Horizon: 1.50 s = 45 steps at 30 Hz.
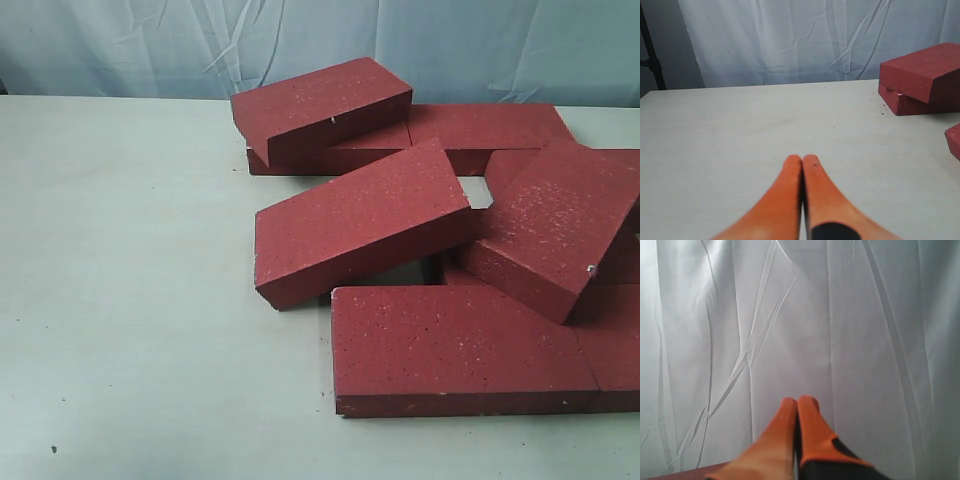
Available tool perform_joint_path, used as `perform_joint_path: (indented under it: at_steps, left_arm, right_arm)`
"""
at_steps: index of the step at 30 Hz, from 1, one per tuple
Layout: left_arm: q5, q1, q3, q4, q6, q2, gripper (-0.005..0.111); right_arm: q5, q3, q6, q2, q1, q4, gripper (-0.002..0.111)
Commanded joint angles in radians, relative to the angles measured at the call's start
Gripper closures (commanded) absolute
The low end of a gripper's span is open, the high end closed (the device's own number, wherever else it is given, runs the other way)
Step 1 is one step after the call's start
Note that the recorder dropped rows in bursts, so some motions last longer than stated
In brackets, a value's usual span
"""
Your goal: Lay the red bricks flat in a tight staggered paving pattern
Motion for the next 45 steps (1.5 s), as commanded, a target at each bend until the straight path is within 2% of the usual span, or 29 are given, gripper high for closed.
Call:
perform_joint_path:
  at_steps: [1,6,21,30,35,45]
  left_arm:
    - [-0.007,-0.003,0.004,0.000,0.000,-0.005,0.107]
    - [-0.007,-0.003,0.004,0.000,0.000,-0.005,0.107]
    - [-0.007,-0.003,0.004,0.000,0.000,-0.005,0.107]
    - [-0.007,-0.003,0.004,0.000,0.000,-0.005,0.107]
    - [-0.007,-0.003,0.004,0.000,0.000,-0.005,0.107]
    - [-0.007,-0.003,0.004,0.000,0.000,-0.005,0.107]
  right_arm:
    - [0.148,-0.089,0.000,0.022,-0.005,-0.015,0.109]
    - [0.272,-0.166,0.000,0.101,-0.005,-0.036,0.109]
    - [0.268,-0.171,0.000,0.139,-0.005,-0.023,0.109]
    - [0.526,-0.192,0.000,0.143,-0.005,0.108,0.109]
    - [0.629,-0.254,0.000,0.200,-0.005,0.111,0.109]
    - [0.779,-0.372,0.000,0.494,-0.005,0.112,0.109]
